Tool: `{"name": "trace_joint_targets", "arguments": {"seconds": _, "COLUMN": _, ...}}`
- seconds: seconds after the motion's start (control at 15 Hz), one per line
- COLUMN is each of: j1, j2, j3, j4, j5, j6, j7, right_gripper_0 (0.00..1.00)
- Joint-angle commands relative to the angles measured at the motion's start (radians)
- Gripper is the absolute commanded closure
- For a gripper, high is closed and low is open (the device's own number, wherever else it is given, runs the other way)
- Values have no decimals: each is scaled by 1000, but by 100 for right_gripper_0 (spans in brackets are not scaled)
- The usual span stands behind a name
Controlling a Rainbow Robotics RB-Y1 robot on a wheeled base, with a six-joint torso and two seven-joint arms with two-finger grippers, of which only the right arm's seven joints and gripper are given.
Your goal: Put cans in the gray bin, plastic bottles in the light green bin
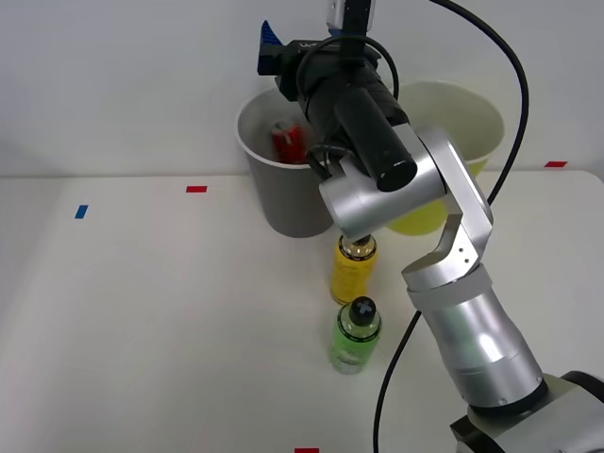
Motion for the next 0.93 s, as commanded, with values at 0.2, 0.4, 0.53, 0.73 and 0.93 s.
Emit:
{"name": "trace_joint_targets", "arguments": {"seconds": 0.2, "j1": 2, "j2": 3, "j3": 0, "j4": 0, "j5": 14, "j6": -1, "j7": -9, "right_gripper_0": 0}}
{"name": "trace_joint_targets", "arguments": {"seconds": 0.4, "j1": 2, "j2": 5, "j3": 0, "j4": 0, "j5": 15, "j6": -1, "j7": -9, "right_gripper_0": 0}}
{"name": "trace_joint_targets", "arguments": {"seconds": 0.53, "j1": 2, "j2": 5, "j3": 0, "j4": -1, "j5": 17, "j6": -1, "j7": -9, "right_gripper_0": 0}}
{"name": "trace_joint_targets", "arguments": {"seconds": 0.73, "j1": 2, "j2": 2, "j3": 0, "j4": -1, "j5": 20, "j6": -7, "j7": -11, "right_gripper_0": 0}}
{"name": "trace_joint_targets", "arguments": {"seconds": 0.93, "j1": 2, "j2": -15, "j3": -14, "j4": 0, "j5": 20, "j6": -41, "j7": -15, "right_gripper_0": 0}}
